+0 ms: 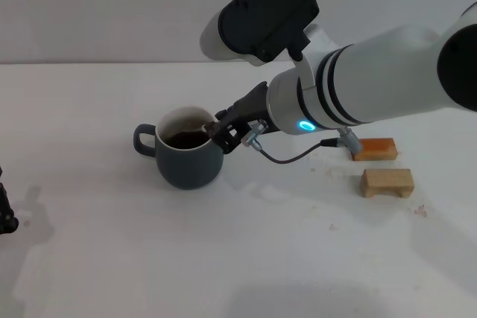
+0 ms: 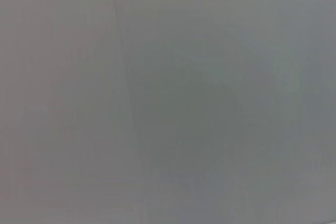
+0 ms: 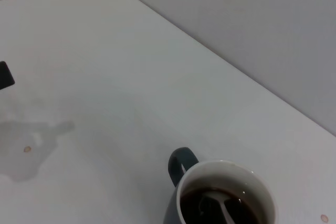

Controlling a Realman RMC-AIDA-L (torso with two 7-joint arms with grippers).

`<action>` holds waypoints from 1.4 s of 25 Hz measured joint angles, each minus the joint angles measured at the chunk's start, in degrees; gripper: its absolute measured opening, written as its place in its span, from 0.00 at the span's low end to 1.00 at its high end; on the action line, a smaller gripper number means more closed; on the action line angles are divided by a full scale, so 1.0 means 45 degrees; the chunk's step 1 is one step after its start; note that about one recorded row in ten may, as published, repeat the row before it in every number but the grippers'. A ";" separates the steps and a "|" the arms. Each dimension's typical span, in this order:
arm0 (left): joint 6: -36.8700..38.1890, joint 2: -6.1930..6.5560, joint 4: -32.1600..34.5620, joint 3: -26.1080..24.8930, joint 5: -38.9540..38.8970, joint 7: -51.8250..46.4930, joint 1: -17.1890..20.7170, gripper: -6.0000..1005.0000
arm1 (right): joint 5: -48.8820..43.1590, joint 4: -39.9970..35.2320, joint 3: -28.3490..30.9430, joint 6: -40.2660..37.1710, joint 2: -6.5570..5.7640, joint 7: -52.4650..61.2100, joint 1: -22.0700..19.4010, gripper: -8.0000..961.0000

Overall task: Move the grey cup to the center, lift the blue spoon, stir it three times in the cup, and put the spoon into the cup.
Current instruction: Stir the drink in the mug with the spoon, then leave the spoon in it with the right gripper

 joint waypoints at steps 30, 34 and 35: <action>-0.0003 -0.0024 0.0115 -0.0005 0.0000 0.0000 -0.0058 0.00 | 0.0431 -0.0655 0.0240 -0.0160 -0.0021 -0.0603 0.0047 0.17; 0.0022 -0.0027 0.0115 -0.0006 0.0000 0.0000 -0.0049 0.00 | 0.0790 -0.0549 0.0190 -0.0021 -0.0009 -0.0605 0.0038 0.17; 0.0027 -0.0028 0.0115 -0.0006 0.0000 0.0000 -0.0048 0.00 | 0.0864 -0.0549 0.0182 -0.0027 -0.0008 -0.0605 0.0045 0.17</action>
